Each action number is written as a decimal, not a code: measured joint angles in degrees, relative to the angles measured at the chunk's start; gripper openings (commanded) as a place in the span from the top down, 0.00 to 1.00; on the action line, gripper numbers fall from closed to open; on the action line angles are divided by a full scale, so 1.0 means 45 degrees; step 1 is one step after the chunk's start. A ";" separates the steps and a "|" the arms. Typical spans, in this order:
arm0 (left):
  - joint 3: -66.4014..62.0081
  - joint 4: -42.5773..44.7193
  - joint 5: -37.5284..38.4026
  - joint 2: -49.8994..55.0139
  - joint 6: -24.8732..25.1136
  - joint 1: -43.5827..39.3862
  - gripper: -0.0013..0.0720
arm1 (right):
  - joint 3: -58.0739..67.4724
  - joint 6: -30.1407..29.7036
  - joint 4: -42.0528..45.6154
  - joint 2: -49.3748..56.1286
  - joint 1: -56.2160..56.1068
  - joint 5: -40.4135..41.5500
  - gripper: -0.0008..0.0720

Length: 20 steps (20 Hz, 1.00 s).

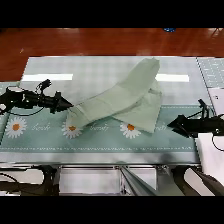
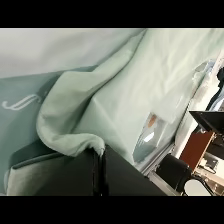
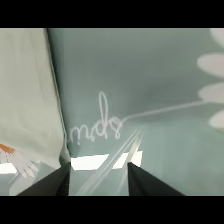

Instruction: Fold the shirts.

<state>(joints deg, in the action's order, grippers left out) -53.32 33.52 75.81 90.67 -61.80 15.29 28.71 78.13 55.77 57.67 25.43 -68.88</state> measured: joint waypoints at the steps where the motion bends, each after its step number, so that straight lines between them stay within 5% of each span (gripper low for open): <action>1: -0.0092 -0.0015 0.0112 0.0010 0.0058 -0.0019 0.96 | -0.0180 -0.0005 -0.0141 0.0165 -0.0253 0.0015 0.43; 8: -0.0301 -0.0024 0.0180 0.0034 0.0180 -0.0073 0.96 | -0.0194 0.0005 -0.2395 0.2288 -0.3313 0.1681 0.46; 11: -0.0316 -0.0024 0.0180 0.0034 0.0185 -0.0068 0.96 | 0.0699 -0.0015 -0.2924 0.3415 -0.4643 0.2749 0.94; 16: -0.1064 -0.0539 0.0359 -0.0199 0.0189 0.0102 0.96 | 0.4231 -0.0316 -0.3230 0.4265 -0.5629 0.2492 0.96; 20: -0.3191 -0.3147 0.0355 -0.1161 0.0189 0.0831 0.96 | 0.9583 0.0296 -0.2433 0.4187 -0.5323 0.1083 0.96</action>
<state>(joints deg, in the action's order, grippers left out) -67.68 19.35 77.41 85.45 -60.95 19.03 71.83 79.46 44.82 76.51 1.48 -64.01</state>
